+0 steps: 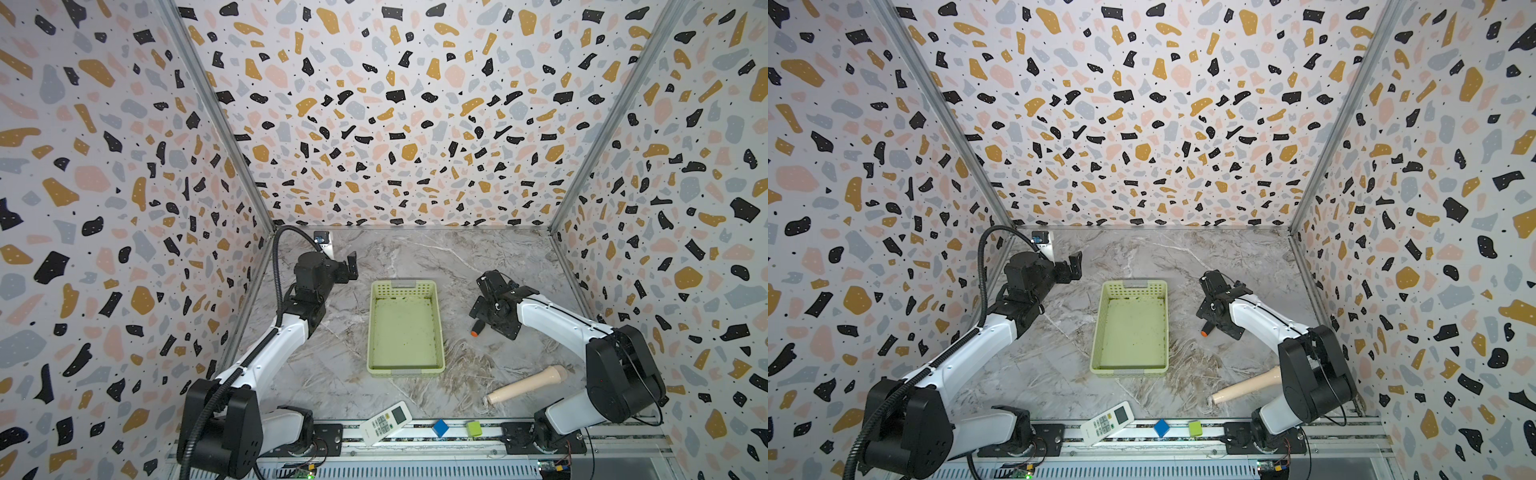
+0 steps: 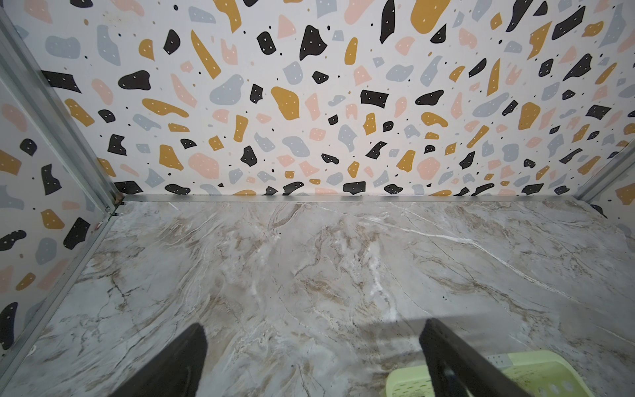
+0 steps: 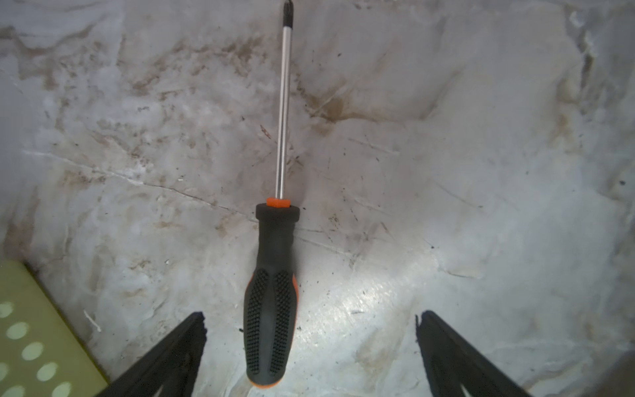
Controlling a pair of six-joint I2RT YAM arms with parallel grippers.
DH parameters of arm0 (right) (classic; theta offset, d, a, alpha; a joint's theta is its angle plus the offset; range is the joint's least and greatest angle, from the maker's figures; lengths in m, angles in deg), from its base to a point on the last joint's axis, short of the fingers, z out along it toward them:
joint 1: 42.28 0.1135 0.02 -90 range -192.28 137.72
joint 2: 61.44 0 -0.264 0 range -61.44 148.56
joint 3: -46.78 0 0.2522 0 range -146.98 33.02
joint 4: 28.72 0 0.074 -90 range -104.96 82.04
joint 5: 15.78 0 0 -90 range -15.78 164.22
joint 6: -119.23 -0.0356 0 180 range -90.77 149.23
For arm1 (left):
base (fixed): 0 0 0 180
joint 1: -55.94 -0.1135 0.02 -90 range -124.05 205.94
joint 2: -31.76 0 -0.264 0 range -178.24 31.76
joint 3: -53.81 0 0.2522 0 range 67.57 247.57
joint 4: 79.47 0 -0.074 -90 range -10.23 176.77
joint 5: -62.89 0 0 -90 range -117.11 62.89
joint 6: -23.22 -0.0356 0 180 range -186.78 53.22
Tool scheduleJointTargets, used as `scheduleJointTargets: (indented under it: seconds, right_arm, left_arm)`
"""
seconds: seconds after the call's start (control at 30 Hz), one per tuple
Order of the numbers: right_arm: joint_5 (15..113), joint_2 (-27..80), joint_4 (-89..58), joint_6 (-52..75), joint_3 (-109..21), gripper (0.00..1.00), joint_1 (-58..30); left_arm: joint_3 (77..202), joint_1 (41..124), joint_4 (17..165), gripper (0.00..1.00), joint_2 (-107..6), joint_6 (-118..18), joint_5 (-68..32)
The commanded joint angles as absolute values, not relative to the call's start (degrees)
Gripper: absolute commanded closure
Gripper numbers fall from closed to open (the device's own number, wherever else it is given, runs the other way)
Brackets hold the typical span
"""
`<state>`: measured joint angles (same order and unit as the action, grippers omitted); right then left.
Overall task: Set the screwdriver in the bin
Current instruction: 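Raise both arms and move the right gripper over the black-orange screwdriver, then lower the right gripper and close it on the screwdriver handle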
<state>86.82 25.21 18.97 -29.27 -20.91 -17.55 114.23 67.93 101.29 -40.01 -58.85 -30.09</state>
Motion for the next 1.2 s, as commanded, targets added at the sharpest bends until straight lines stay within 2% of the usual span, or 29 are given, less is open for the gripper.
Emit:
scheduleJointTargets:
  seconds: [0.0, 0.17, 0.47, 0.57, 0.8, 1.17]
  right_arm:
    - [86.0, 25.85, 19.7, -32.03, -20.64, 0.06, -17.03]
    - [85.2, 27.75, 18.89, -32.09, -21.29, 0.17, -16.41]
    - [85.03, 28.75, 17.12, -33.52, -20.55, 0.28, -15.28]
    - [85.12, 28.93, 16.56, -33.34, -20.29, 0.36, -15.27]
    - [84.15, 30.37, 15.52, -34.47, -19.81, 0.4, -15.31]
    - [84.93, 30.27, 14.9, -34.86, -19.2, 0.53, -15.38]
  left_arm:
    - [114.68, 68.25, 102.08, 0.01, -40.39, -59.94, -30.87]
    - [114.51, 68.43, 101.89, 0.01, -39.93, -60.1, -31.58]
    - [114.33, 68.95, 101.58, 0.01, -39.68, -60.47, -31.48]
    - [114.42, 69.02, 101.54, 0.0, -39.52, -60.55, -31.87]
    - [114.16, 69.1, 101.54, 0.01, -39.2, -60.71, -32.47]
    - [114.16, 69.13, 101.54, 0.0, -39.32, -60.64, -32.74]
